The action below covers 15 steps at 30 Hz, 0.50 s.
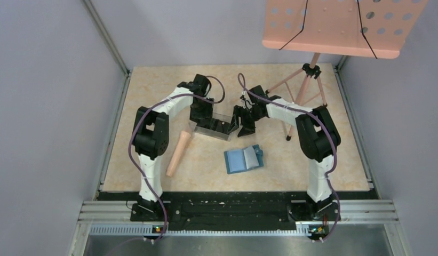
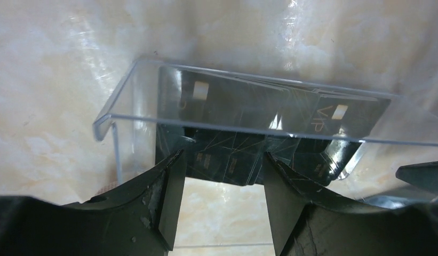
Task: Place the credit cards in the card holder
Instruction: Move the storage box to the center of the board.
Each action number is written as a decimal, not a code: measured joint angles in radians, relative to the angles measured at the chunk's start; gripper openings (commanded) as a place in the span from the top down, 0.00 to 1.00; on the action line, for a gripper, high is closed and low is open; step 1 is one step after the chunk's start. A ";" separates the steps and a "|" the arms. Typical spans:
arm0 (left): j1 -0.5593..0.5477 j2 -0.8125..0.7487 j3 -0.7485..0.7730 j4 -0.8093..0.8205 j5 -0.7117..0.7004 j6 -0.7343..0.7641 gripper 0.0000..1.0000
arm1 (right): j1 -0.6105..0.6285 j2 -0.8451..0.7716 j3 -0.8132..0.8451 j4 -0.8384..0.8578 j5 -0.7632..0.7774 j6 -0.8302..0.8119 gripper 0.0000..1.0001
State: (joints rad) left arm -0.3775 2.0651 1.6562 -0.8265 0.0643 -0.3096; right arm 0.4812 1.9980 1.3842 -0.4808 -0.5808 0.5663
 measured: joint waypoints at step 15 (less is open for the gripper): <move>-0.020 0.075 0.037 0.034 0.201 -0.056 0.45 | 0.000 0.058 0.053 -0.013 -0.054 0.011 0.80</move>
State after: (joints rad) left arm -0.3977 2.1403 1.6936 -0.7929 0.2649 -0.3656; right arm 0.4812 2.0563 1.4368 -0.4938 -0.6346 0.5774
